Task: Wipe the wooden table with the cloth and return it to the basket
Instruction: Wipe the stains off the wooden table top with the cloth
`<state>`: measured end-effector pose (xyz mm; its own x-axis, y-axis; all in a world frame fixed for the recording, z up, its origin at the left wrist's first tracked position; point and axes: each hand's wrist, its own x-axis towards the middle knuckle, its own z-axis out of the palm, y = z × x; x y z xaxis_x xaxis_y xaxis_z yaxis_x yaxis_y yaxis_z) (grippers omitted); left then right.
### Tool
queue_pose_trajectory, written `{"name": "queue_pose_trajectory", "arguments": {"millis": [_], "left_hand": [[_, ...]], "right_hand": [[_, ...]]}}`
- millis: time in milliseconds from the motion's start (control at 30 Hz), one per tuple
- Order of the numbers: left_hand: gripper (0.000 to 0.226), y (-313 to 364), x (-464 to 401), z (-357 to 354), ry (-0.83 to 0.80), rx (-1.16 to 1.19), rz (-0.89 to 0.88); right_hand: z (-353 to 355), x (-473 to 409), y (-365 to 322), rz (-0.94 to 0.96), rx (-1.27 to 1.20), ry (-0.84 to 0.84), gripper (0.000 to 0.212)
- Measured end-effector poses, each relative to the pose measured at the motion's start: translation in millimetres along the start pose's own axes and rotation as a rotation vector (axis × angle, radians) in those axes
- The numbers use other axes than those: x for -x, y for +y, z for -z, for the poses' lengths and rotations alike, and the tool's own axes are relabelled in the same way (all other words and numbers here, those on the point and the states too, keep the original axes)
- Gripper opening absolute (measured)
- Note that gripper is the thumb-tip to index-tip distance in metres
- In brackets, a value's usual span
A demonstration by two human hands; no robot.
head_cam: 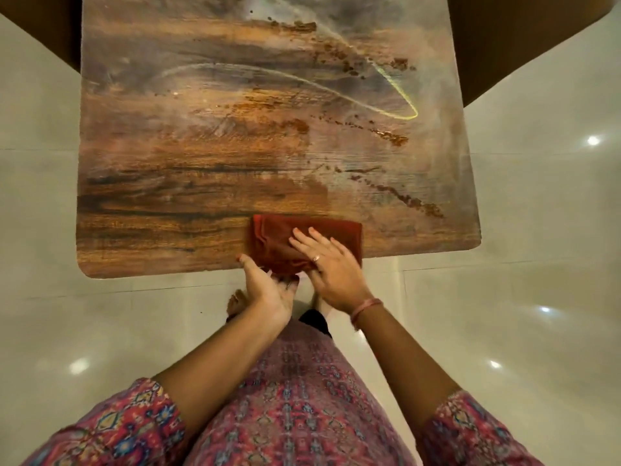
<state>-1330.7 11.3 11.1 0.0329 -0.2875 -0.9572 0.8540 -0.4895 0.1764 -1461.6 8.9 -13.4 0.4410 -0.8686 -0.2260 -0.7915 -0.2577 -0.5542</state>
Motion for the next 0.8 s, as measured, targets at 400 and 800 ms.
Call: {"name": "queue_pose_trajectory", "arguments": {"millis": [400, 800], "left_hand": [[0.082, -78, -13, -69, 0.066, 0.169, -0.034], [0.084, -93, -20, -76, 0.146, 0.243, -0.052]], "right_hand": [[76, 18, 117, -0.325, -0.115, 0.249, 0.073], [171, -68, 210, -0.427, -0.259, 0.341, 0.045]]}}
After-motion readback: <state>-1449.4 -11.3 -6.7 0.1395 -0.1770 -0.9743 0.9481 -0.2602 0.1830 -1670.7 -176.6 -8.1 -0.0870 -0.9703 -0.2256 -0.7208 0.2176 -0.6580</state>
